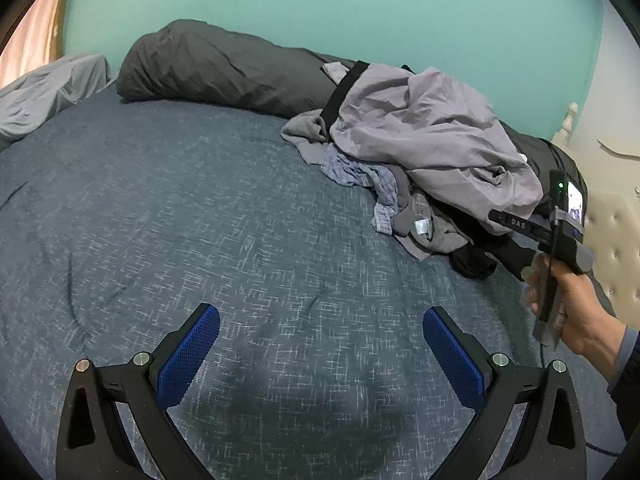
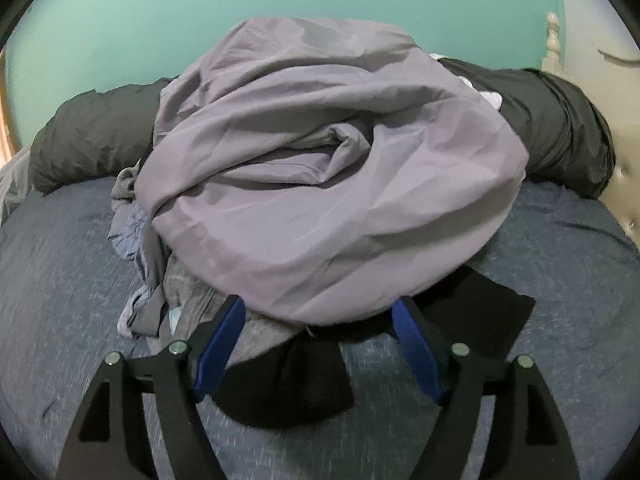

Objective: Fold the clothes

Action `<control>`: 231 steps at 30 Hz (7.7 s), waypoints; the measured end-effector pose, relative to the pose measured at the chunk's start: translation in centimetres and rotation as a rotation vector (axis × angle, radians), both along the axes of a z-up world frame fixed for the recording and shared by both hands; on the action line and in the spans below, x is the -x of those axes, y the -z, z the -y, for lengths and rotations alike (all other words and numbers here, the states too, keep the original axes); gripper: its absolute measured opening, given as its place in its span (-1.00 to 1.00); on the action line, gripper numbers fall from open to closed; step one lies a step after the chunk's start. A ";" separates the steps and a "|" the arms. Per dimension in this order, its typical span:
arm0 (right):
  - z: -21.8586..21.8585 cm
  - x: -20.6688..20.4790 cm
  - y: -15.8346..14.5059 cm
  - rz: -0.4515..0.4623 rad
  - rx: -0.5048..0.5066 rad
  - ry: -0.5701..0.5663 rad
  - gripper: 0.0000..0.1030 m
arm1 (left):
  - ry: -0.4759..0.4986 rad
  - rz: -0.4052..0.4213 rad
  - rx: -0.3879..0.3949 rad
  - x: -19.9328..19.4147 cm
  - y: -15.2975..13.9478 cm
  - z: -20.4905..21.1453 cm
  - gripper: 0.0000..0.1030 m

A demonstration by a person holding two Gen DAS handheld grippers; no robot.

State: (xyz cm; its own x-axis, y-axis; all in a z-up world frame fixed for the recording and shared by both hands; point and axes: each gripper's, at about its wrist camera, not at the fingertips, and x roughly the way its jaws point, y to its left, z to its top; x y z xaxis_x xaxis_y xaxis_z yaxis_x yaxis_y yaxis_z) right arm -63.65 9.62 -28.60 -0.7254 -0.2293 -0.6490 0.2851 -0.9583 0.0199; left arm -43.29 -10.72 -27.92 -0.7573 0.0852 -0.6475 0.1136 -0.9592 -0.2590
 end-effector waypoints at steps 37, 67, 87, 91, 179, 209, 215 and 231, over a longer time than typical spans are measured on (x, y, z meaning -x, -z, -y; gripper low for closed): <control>3.9 -12.5 -4.6 -0.135 0.113 -0.515 -0.93 | -0.018 -0.019 0.031 -5.0 -1.6 1.7 1.00; -2.3 -35.9 -3.5 0.106 0.191 -0.626 -0.77 | -0.094 -0.046 0.004 -23.2 -2.1 1.5 1.00; -13.2 -19.2 0.3 0.197 0.172 -0.063 -0.07 | -0.048 -0.009 -0.019 -22.1 1.7 1.3 1.00; -11.2 -16.7 2.1 0.227 0.176 -0.032 0.05 | -0.042 -0.004 -0.015 -21.9 2.0 1.3 1.00; -20.9 -44.7 -7.0 0.221 0.217 -0.306 -0.18 | 0.573 0.148 0.210 -34.5 3.6 -21.4 0.87; -21.6 -43.8 -4.3 0.250 0.246 -0.277 -0.18 | 0.556 0.148 0.266 -32.4 6.1 -23.0 0.61; -21.9 -43.7 -4.1 0.253 0.247 -0.265 -0.18 | 0.573 0.138 0.286 -32.0 6.4 -23.2 0.37; -20.0 -40.5 -1.5 0.298 0.242 -0.248 -0.18 | 0.518 0.033 0.283 -31.3 -0.1 -17.0 -0.79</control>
